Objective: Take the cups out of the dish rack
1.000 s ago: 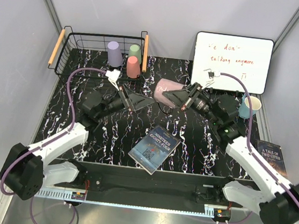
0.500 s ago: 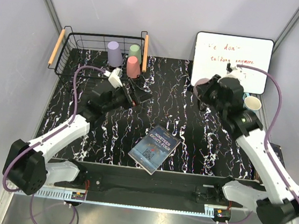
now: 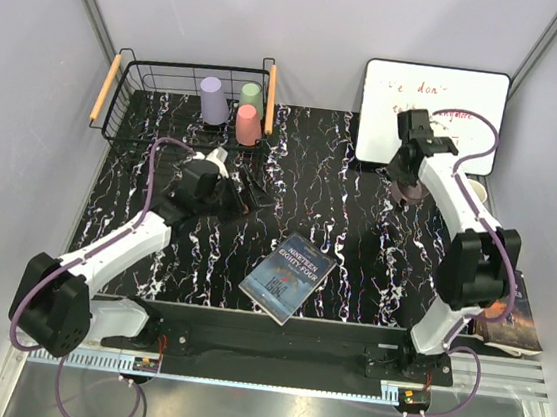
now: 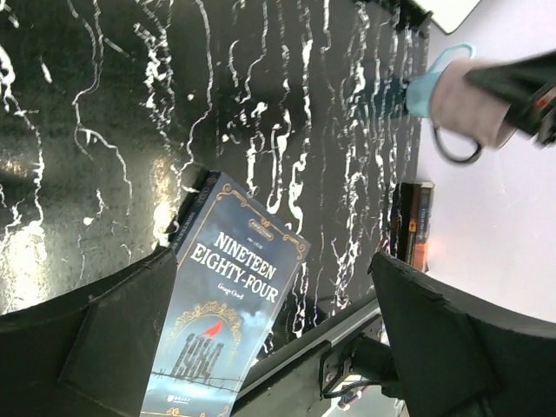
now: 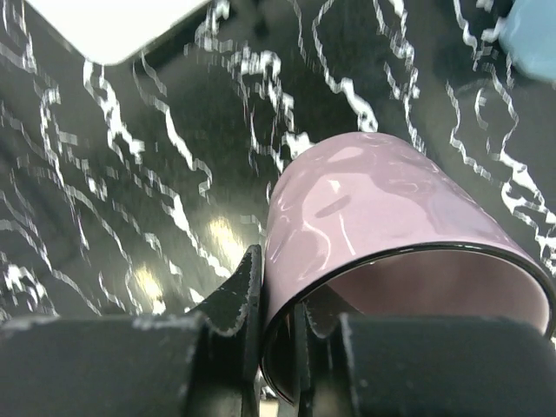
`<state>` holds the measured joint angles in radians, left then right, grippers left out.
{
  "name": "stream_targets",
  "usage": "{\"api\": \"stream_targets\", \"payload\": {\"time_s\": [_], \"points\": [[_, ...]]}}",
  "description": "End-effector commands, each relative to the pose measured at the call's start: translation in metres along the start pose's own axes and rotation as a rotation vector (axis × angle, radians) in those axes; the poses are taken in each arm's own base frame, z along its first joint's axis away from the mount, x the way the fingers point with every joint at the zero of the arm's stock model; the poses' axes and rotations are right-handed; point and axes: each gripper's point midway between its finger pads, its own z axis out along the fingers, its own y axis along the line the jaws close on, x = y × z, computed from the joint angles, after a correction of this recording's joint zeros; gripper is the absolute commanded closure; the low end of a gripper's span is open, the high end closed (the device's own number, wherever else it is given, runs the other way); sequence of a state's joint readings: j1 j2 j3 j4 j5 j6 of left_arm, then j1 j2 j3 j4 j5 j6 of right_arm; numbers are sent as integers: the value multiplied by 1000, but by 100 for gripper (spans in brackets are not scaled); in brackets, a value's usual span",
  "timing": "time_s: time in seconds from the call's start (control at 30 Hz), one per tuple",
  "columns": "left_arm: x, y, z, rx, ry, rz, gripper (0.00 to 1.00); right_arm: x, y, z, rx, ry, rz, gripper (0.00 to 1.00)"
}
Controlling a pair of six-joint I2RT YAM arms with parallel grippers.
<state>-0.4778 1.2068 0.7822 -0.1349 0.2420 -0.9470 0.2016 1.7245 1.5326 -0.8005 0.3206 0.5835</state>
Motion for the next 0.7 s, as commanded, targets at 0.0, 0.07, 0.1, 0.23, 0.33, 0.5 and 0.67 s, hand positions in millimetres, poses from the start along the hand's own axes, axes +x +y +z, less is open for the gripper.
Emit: {"api": "stream_targets", "payload": {"time_s": [0.0,0.07,0.1,0.23,0.33,0.5,0.67], "points": [[13,10,4,-18,50,-36,1,-44,7,1,23,-63,19,100],[19,13,4,-19,70,-37,1,-55,7,7,45,-73,6,100],[21,15,4,-23,75,-39,1,-57,-1,20,72,-55,14,100],[26,19,3,-27,80,-41,1,-55,-23,48,93,15,72,100],[28,20,2,-31,80,-37,1,-53,-35,62,98,51,102,100],[33,24,4,-43,90,-31,1,-48,-41,76,102,76,94,100],[36,26,7,-48,106,-30,1,-52,-50,89,101,77,92,100]]}}
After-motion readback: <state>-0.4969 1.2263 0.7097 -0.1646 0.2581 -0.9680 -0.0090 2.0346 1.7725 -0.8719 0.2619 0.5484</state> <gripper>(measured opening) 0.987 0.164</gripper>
